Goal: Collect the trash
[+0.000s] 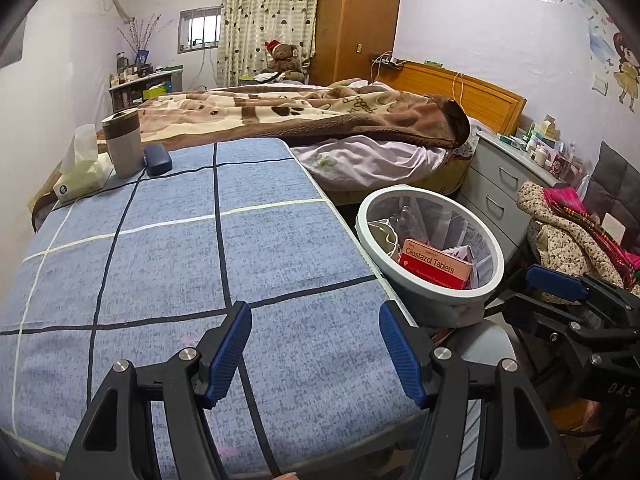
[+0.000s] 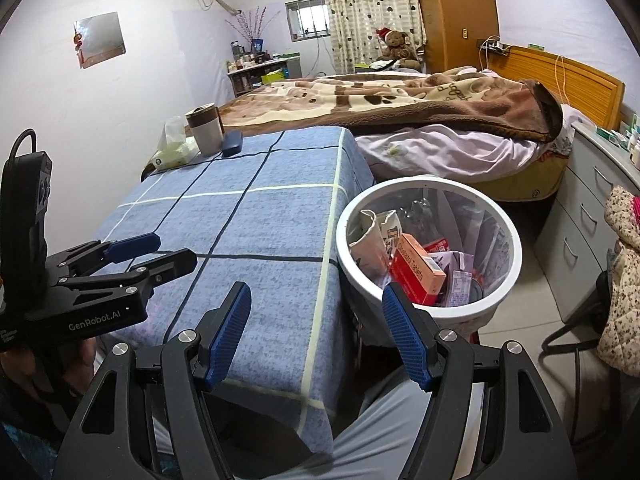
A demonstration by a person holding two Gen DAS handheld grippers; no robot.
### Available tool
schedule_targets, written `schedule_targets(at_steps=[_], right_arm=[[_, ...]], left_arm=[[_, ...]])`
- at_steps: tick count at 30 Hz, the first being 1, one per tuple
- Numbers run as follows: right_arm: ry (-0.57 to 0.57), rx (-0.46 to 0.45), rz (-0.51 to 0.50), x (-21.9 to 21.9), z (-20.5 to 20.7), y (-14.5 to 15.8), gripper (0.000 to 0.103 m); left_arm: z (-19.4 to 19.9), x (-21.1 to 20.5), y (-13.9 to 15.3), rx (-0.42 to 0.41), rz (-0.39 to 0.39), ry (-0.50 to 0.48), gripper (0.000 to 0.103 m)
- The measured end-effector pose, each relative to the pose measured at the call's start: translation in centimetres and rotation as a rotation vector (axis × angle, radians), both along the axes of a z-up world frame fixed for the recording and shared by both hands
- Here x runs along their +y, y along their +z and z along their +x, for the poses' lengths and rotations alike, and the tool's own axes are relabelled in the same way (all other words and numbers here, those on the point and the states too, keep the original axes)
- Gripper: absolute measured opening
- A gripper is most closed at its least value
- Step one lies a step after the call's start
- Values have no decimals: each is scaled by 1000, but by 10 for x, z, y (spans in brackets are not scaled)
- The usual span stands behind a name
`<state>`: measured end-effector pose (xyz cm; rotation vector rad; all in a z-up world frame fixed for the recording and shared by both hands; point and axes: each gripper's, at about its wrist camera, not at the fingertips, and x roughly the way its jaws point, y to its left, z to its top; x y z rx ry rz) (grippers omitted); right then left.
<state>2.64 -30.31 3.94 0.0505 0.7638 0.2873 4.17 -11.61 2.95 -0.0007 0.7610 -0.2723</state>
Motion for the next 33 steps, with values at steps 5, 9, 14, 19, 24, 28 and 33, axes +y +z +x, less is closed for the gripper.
schedule_targets(at_steps=[5, 9, 14, 19, 24, 28, 33], right_arm=[[1, 4, 0, 1, -1, -1, 70], [3, 8, 0, 3, -1, -2, 70], [2, 15, -2, 3, 1, -3, 70], [3, 14, -1, 3, 1, -2, 70], [-2, 14, -2, 2, 1, -2, 70], [1, 14, -2, 2, 1, -2, 70], [4, 15, -5, 2, 3, -3, 70]], left_arm=[[-1, 1, 1, -2, -2, 3, 66], [-1, 3, 1, 1, -1, 7, 66], [3, 7, 1, 8, -5, 17, 66], [4, 6, -1, 9, -4, 19, 66], [4, 7, 0, 6, -6, 19, 66], [5, 6, 1, 1, -4, 18, 66], [6, 5, 1, 2, -5, 20, 66]])
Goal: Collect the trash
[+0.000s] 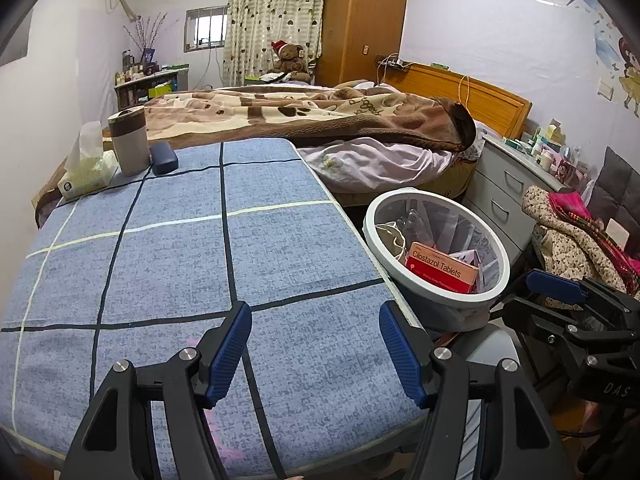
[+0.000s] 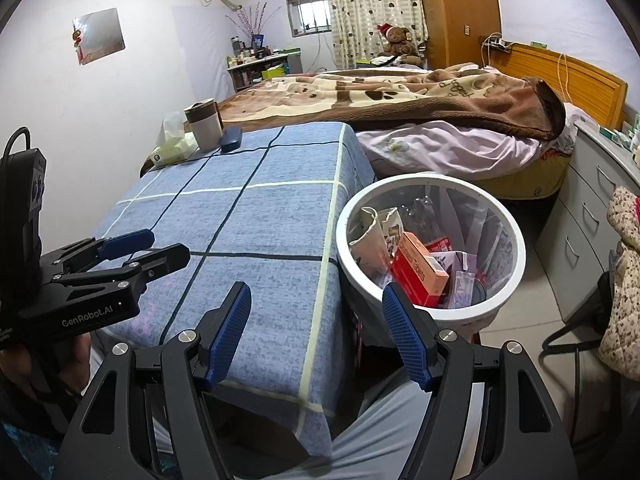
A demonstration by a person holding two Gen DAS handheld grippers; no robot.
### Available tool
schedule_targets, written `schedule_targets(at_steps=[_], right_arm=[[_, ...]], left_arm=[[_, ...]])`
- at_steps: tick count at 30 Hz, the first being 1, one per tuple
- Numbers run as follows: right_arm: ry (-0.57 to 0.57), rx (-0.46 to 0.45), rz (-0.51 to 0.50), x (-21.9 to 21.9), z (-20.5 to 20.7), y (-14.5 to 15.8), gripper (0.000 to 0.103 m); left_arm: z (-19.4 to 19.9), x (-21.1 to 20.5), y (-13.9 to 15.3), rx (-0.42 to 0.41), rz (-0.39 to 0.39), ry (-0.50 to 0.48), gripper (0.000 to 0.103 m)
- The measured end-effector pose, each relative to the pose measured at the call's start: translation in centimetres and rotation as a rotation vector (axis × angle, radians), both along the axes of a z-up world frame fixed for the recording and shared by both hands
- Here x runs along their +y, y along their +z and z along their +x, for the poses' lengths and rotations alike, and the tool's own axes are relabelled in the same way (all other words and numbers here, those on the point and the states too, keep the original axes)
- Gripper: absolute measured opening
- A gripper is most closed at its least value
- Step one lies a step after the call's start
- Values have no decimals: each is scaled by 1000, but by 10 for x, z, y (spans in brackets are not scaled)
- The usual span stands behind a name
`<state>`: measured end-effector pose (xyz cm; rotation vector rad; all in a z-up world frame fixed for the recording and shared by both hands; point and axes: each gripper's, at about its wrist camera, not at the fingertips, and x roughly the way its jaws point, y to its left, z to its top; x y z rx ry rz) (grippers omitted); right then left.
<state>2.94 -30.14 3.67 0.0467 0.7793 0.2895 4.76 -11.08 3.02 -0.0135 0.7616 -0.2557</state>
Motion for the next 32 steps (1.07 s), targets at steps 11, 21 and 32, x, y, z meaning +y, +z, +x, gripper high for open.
schedule_targets(at_steps=[11, 21, 32], right_arm=[[0, 2, -3, 0, 1, 1, 70], [1, 7, -4, 0, 4, 0, 70], [9, 11, -7, 4, 5, -2, 70]], left_arm=[[-1, 1, 0, 3, -1, 1, 66], [0, 4, -3, 7, -7, 11, 66], [0, 8, -6, 10, -8, 29, 66]])
